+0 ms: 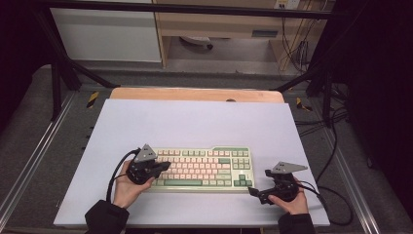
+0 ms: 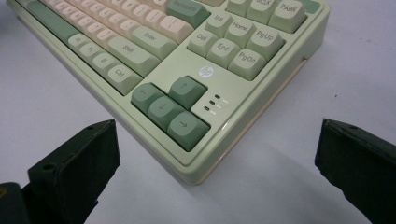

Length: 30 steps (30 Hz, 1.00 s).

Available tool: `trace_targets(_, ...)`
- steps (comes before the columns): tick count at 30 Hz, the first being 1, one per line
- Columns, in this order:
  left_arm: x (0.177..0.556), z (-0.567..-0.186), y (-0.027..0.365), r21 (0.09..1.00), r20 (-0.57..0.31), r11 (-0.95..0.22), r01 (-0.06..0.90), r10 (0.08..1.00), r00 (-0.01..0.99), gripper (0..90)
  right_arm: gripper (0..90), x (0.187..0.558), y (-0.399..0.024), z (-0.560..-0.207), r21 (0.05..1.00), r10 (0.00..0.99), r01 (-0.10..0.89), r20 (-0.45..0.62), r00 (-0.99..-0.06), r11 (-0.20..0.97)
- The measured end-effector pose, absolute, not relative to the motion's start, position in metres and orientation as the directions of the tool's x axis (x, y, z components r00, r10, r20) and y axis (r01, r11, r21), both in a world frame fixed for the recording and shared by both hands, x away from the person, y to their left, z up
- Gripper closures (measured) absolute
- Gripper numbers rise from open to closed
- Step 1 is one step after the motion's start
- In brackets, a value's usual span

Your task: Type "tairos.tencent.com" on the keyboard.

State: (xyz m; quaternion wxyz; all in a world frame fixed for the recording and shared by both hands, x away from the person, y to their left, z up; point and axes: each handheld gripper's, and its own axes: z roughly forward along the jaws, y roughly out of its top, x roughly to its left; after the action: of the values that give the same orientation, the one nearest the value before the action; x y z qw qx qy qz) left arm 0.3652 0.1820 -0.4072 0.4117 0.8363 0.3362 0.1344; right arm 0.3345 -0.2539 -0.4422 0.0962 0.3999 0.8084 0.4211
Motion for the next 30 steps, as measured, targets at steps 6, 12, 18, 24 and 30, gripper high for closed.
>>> trace_targets(6, 0.37, -0.408, 0.171, 0.778, -0.044, -0.443, 0.445, 0.668, 0.743, 89.6, 0.4, 0.334, -0.254, -0.442, 0.757, 0.727, 0.566, 0.182, -0.662, 0.327)
trace_targets(12, 0.374, -0.41, 0.162, 0.776, -0.044, -0.446, 0.447, 0.667, 0.743, 89.6, 0.4, 0.335, -0.254, -0.442, 0.757, 0.726, 0.566, 0.181, -0.663, 0.327)
trace_targets(18, 0.378, -0.412, 0.152, 0.772, -0.042, -0.452, 0.447, 0.665, 0.746, 89.6, 0.4, 0.335, -0.254, -0.442, 0.756, 0.725, 0.565, 0.179, -0.665, 0.331)
trace_targets(24, 0.381, -0.418, 0.145, 0.765, -0.032, -0.465, 0.446, 0.665, 0.746, 89.6, 0.4, 0.335, -0.253, -0.443, 0.755, 0.725, 0.566, 0.18, -0.665, 0.332)
trace_targets(30, 0.384, -0.422, 0.145, 0.759, -0.028, -0.468, 0.452, 0.671, 0.741, 89.6, 0.4, 0.335, -0.253, -0.443, 0.754, 0.725, 0.567, 0.181, -0.664, 0.332)
